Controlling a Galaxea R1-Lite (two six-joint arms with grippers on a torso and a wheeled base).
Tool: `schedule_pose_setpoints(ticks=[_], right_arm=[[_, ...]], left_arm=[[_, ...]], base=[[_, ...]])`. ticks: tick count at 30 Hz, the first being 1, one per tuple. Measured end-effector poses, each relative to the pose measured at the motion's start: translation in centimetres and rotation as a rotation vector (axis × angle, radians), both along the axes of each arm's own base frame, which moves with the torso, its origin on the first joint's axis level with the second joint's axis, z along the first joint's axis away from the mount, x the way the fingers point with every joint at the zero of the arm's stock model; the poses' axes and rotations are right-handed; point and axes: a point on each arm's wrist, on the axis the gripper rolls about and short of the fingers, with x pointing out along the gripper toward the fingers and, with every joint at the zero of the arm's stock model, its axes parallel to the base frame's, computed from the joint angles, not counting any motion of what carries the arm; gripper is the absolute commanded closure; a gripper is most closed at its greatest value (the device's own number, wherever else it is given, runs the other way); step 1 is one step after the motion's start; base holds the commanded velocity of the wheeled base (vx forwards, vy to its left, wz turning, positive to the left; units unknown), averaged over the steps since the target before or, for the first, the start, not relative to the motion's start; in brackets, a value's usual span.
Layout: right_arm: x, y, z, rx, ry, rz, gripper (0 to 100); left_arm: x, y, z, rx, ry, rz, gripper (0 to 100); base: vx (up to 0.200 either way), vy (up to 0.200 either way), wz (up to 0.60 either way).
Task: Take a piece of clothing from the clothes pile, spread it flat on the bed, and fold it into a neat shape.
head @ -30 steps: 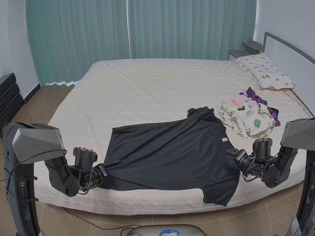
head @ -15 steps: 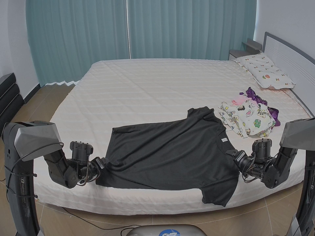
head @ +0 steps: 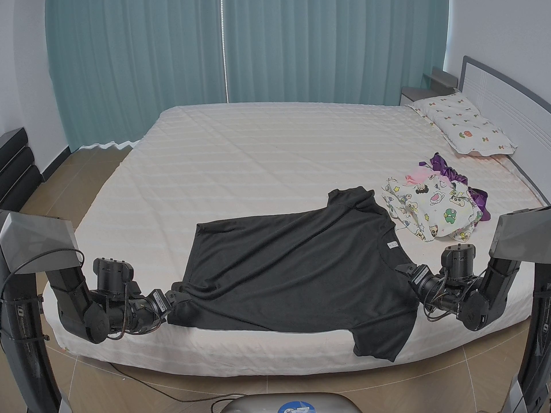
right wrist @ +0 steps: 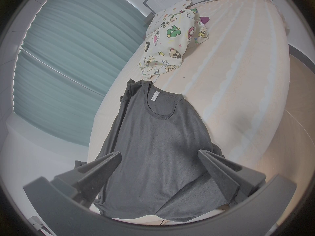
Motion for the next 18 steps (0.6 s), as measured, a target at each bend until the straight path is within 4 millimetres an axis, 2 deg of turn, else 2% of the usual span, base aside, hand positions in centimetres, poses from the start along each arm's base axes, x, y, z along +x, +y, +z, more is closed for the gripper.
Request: schedule_pose_setpoints(ticks=[10,18], right_arm=[[0.0,0.0,0.0,-0.001,0.001,0.001,0],[0.0,0.0,0.0,-0.001,0.001,0.001,0]], left_arm=[[0.2,-0.2,-1.3,0.186,-0.039,-0.039,0],[0.5,-1.7,-2.0,0.199,-0.037,-0.089,0]], base=[[0.000,0.000,0.00],[0.000,0.000,0.00]])
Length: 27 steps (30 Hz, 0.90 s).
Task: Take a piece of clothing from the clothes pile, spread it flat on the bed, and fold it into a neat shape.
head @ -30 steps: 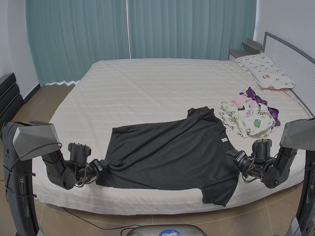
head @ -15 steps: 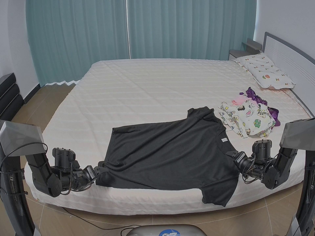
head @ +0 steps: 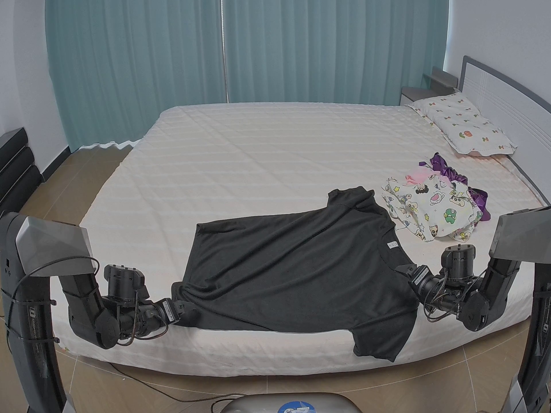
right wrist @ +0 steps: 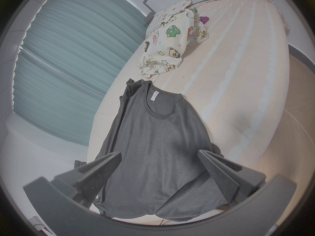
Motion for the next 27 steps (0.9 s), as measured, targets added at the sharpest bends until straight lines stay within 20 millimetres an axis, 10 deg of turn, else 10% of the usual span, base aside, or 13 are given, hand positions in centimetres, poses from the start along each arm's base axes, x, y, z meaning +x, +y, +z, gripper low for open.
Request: schedule_pose_setpoints(ticks=[3,4,27], right_arm=[[0.0,0.0,0.0,0.000,0.000,0.000,0],[0.0,0.0,0.0,0.000,0.001,0.000,0],[0.0,0.1,-0.2,-0.002,0.008,0.003,0]], left_arm=[[0.0,-0.6,-0.1,0.001,0.002,-0.019,0],[0.1,-0.7,-0.1,0.001,0.002,-0.023,100],[-2.1,1.0,0.3,0.090,0.065,0.102,100]], base=[[0.000,0.000,0.00],[0.000,0.000,0.00],[0.000,0.000,0.00]])
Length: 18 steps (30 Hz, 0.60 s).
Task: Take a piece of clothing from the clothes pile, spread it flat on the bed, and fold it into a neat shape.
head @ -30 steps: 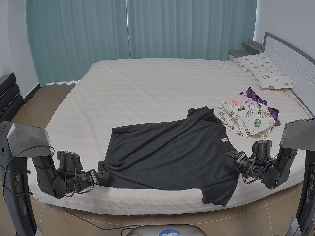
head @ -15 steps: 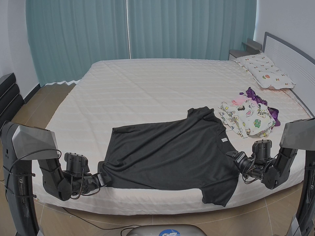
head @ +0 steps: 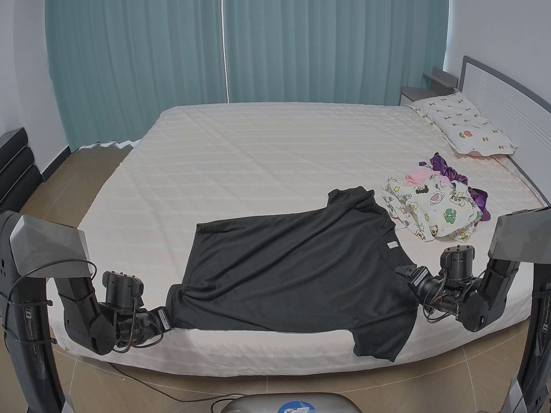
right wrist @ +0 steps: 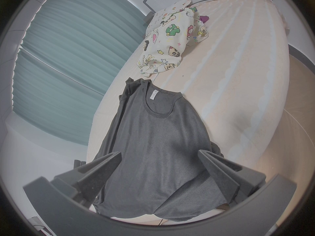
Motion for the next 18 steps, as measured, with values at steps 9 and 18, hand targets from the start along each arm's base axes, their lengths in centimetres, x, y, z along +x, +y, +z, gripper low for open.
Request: schedule_pose_setpoints(ticks=[9,18], right_arm=[[0.0,0.0,0.0,0.000,0.001,0.000,0],[0.0,0.0,0.0,0.000,0.000,0.000,0]], left_arm=[[0.0,1.1,0.0,-0.002,0.009,0.034,0],[0.9,1.1,-0.4,-0.029,-0.003,0.002,0]], base=[[0.000,0.000,0.00],[0.000,0.000,0.00]])
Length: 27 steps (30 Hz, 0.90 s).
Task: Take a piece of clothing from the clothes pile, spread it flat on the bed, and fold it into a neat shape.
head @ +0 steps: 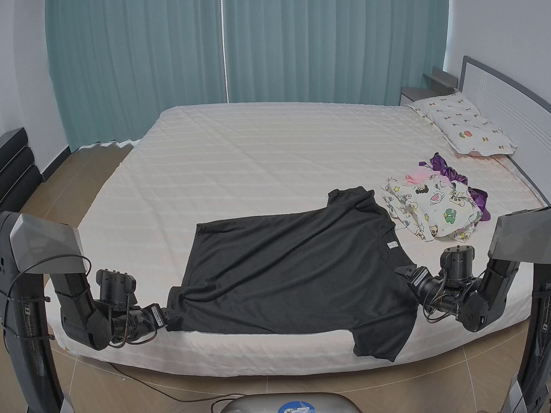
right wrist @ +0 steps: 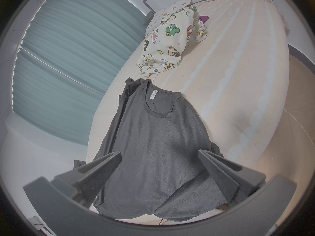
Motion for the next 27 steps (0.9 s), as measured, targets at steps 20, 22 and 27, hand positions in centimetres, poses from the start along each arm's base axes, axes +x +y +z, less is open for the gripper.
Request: schedule_pose_setpoints(ticks=[20,22,27], right_arm=[[0.0,0.0,0.0,0.001,-0.002,0.000,0],[0.0,0.0,0.0,0.000,-0.002,0.000,0],[0.0,0.0,0.0,0.001,-0.001,0.000,0]], left_arm=[[1.2,-1.4,-0.7,0.052,-0.050,-0.191,100],[1.2,-1.4,-0.8,0.059,-0.048,-0.201,100],[0.9,-1.4,-1.0,0.064,-0.033,-0.204,100]], base=[[0.000,0.000,0.00],[0.000,0.000,0.00],[0.000,0.000,0.00]])
